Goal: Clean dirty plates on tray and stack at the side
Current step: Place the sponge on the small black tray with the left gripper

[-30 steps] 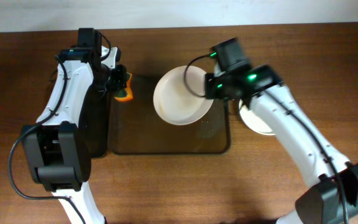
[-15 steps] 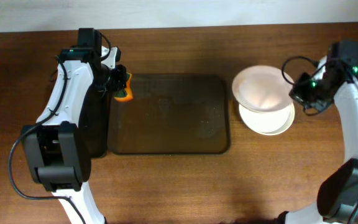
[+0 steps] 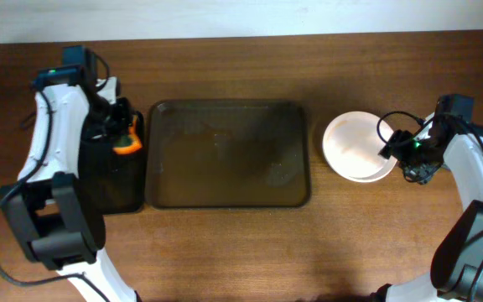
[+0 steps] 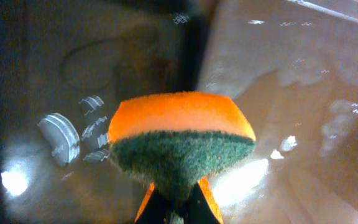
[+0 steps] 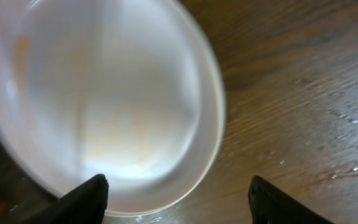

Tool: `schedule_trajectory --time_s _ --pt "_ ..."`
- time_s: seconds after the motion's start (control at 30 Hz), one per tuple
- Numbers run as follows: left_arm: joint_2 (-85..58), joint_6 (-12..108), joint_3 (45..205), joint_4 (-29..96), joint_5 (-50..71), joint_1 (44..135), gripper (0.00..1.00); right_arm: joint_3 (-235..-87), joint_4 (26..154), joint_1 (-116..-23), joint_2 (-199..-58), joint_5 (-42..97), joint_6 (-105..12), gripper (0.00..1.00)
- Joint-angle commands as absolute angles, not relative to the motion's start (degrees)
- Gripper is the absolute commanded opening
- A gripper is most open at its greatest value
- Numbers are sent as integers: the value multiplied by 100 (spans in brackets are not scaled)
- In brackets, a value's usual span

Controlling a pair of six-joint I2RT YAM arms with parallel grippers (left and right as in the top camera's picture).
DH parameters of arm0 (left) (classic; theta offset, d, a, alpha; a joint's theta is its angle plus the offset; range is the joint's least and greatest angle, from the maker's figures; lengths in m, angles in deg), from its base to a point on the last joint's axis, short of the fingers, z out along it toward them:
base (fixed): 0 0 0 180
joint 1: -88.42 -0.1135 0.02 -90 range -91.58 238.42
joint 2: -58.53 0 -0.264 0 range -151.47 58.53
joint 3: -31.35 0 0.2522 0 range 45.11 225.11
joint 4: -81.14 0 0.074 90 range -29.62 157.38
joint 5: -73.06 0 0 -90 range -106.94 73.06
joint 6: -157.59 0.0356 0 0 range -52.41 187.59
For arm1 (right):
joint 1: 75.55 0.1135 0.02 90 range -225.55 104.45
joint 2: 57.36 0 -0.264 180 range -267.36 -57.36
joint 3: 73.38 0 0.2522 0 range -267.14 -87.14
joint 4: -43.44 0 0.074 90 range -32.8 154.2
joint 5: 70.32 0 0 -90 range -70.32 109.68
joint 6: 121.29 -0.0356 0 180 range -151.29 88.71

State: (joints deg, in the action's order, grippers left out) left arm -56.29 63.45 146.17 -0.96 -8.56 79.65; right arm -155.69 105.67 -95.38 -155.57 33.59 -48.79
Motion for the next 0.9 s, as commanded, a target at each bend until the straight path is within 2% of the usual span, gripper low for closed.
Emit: schedule_trajectory --time_s 0.0,0.23,0.43,0.5,0.57,0.6,0.67,0.87 --pt "-5348 6292 14750 -220 -1453 7694 0 -16402 10914 -9258 -15505 3875 -4492 73" --pt "-5501 6292 14298 70 -2734 7652 0 -17156 11039 -7969 -15507 3778 -4350 79" --pt "-5514 6292 13262 1240 -2747 7648 0 -17154 11056 -7055 -15511 3018 -4352 79" --pt "-5514 6292 12971 1614 -2747 7648 4 -17154 11050 -6898 -15511 2924 -4350 79" --pt "-5514 6292 12676 1981 -2745 7648 19 -17154 11059 -6804 -15511 2926 -4352 79" --pt "-5514 6292 12582 2097 -2731 7648 42 -17154 11061 -6797 -15511 2928 -4352 79" --pt "-5514 6288 12490 2186 -2723 7648 100 -17154 11083 -6802 -15511 2930 -4352 79" --pt "-5310 6286 13260 1426 -1857 7654 100 -17318 11225 -6802 -15492 2998 -4372 79"
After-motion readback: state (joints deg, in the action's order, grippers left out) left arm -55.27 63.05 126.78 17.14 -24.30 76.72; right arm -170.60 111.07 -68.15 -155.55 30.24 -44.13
